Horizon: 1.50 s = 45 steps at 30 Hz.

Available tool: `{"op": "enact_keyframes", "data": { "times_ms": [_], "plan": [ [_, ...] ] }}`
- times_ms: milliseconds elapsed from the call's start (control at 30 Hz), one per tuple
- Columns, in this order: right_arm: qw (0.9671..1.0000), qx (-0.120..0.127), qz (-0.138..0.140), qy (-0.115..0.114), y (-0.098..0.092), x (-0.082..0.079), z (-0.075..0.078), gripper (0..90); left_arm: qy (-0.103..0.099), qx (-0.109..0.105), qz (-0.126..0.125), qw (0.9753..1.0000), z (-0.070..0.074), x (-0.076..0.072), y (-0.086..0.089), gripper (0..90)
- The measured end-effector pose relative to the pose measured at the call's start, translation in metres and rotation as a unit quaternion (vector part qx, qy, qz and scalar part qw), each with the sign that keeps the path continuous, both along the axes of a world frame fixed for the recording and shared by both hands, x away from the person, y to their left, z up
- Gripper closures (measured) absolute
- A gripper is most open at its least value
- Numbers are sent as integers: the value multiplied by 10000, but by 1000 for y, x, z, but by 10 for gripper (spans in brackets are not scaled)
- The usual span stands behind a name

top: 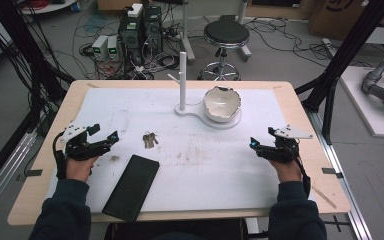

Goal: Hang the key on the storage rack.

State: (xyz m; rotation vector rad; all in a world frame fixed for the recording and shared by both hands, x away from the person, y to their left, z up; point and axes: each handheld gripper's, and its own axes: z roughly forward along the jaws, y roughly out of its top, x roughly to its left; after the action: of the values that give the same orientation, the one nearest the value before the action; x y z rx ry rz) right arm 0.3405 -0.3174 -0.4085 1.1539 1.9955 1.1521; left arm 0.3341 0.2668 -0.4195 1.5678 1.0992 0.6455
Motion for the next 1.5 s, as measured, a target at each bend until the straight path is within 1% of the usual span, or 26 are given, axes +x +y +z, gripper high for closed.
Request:
{"op": "enact_keyframes", "data": {
  "times_ms": [167, 200, 267, 400, 433, 467, 533, 600, 633, 667, 700, 767, 800, 833, 867, 900, 967, 1000, 1067, 1133, 1200, 1233, 1333, 1367, 1400, 1500],
  "plan": [
    [10000, 55, 0, 14, -1, 0, -1, 207, 30, -17, 17, 10000, 0, 1, -2, 218],
    [10000, 90, 27, 7, -3, 0, -1, 207, 48, -146, 0, 9999, 0, 1, -2, 225],
    [9999, 128, 40, 21, -4, 0, -2, 207, 55, -178, 0, 9998, 0, 2, -3, 229],
    [9998, 165, 82, 40, -7, -1, -3, 208, 17, -141, -50, 9999, 2, 1, -6, 234],
    [9998, 165, 82, 40, -7, -1, -3, 208, 75, -157, -104, 9998, 3, 2, -8, 234],
    [9999, 109, 124, 21, -7, -2, -2, 209, 288, -128, -161, 9994, 3, 4, -12, 235],
    [9999, 75, 139, 15, -6, -2, -2, 209, 333, -109, -238, 9991, 2, 4, -15, 252],
    [9998, 11, 186, 37, -3, -4, -2, 209, 425, 23, -478, 9980, 2, 3, -22, 375],
    [9998, 11, 186, 37, -3, -4, -2, 209, 425, 23, -478, 9980, 2, 3, -22, 419],
    [9997, -3, 230, 3, -1, -5, -2, 210, 554, 63, -602, 9966, 1, 5, -27, 454],
    [9997, -3, 230, 3, -1, -5, -2, 210, 554, 63, -602, 9966, 1, 5, -27, 472],
    [9997, 8, 252, 3, 0, -6, -1, 210, 738, 114, -678, 9949, -1, 10, -32, 508],
    [9997, 13, 247, -6, 0, -5, -1, 210, 895, 241, -741, 9929, -3, 17, -36, 513],
    [9997, 28, 238, 13, 0, -5, -1, 210, 895, 241, -741, 9929, -3, 17, -36, 517],
    [9997, 28, 224, 9, -1, -4, -2, 210, 1056, 310, -718, 9913, -3, 25, -41, 528],
    [9997, 28, 224, 9, -1, -4, -2, 210, 1056, 310, -718, 9913, -3, 25, -41, 530],
    [9997, 42, 226, 34, -1, -4, -2, 210, 1178, 285, -733, 9899, -3, 35, -47, 531],
    [9997, 55, 229, 41, 0, -4, -2, 210, 1332, 343, -790, 9873, -4, 47, -54, 531],
    [9997, 32, 246, 34, 0, -4, -2, 211, 1467, 439, -852, 9845, -3, 58, -62, 537],
    [9997, 35, 246, 32, 1, -4, -2, 211, 1498, 467, -865, 9838, -4, 63, -66, 567],
    [9997, 46, 256, 34, 1, -4, -2, 211, 1650, 568, -860, 9809, -6, 74, -74, 578],
    [9997, 46, 256, 34, 1, -4, -2, 211, 1650, 568, -860, 9809, -6, 74, -74, 592],
    [9996, 30, 280, 46, 0, -4, -2, 211, 1882, 610, -834, 9767, -15, 84, -79, 617],
    [9996, 30, 280, 46, 0, -4, -2, 211, 1882, 610, -834, 9767, -15, 84, -79, 625],
    [9996, 57, 275, 65, -1, -4, -3, 212, 2006, 603, -817, 9744, -18, 88, -79, 630],
    [9996, 74, 262, 58, -2, -5, -2, 213, 2052, 572, -865, 9732, -20, 90, -80, 655]
  ]
}}
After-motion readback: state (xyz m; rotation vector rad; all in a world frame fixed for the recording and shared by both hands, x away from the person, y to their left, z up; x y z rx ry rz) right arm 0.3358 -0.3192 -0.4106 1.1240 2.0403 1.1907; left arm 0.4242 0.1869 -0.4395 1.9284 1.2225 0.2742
